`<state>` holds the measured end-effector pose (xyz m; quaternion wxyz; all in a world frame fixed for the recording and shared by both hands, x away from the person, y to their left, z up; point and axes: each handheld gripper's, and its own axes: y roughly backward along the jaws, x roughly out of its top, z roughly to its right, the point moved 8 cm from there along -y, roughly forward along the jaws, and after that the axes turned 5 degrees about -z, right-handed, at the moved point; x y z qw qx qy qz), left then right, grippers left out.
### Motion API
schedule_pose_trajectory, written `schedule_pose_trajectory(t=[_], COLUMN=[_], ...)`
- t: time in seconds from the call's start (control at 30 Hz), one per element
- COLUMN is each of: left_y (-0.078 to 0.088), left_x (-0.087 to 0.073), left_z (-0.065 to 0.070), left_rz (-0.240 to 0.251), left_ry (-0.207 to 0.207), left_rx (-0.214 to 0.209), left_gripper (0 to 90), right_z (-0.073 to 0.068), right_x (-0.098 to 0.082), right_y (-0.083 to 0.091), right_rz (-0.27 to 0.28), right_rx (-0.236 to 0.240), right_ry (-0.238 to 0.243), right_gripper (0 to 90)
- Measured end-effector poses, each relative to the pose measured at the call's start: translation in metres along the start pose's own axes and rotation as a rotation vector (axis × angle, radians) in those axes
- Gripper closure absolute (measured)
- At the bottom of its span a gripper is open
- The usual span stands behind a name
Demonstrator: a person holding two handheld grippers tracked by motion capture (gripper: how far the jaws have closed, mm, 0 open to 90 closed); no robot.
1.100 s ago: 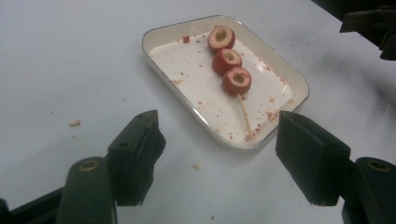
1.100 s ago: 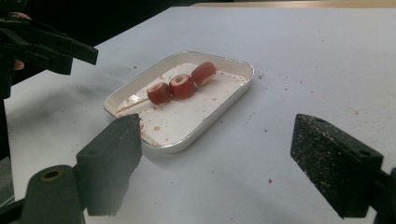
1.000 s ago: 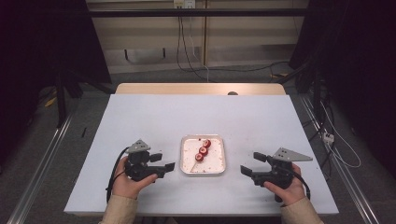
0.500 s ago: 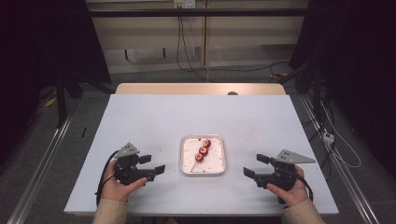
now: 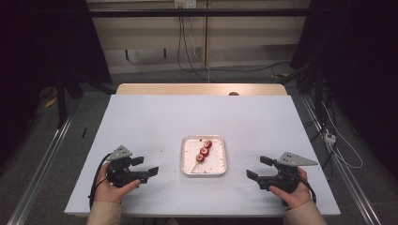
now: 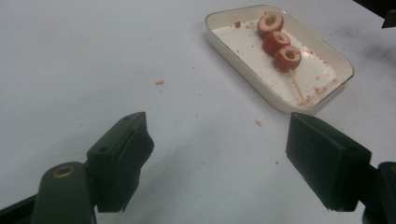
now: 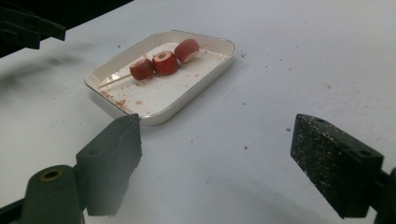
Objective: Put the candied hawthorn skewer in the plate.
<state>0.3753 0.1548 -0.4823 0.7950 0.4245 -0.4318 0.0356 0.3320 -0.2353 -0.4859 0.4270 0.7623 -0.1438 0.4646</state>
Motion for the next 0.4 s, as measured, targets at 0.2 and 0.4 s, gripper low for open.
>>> schedule_pose_trajectory(t=[0.2,0.4], left_y=[0.0018,0.0004], left_x=[-0.0024,-0.0045], left_z=[-0.0042,-0.0082], left_rz=[0.005,0.004], left_ry=[0.007,0.019], left_rx=[0.014,0.025], left_gripper=[20.8,20.0], right_z=[0.0042,0.0048], right_x=[-0.0015,-0.0027], right_y=[0.0002,-0.0016], right_rz=[-0.004,-0.017], right_rx=[-0.010,-0.021], right_ry=[-0.012,0.005], right_gripper=[16.2,16.1])
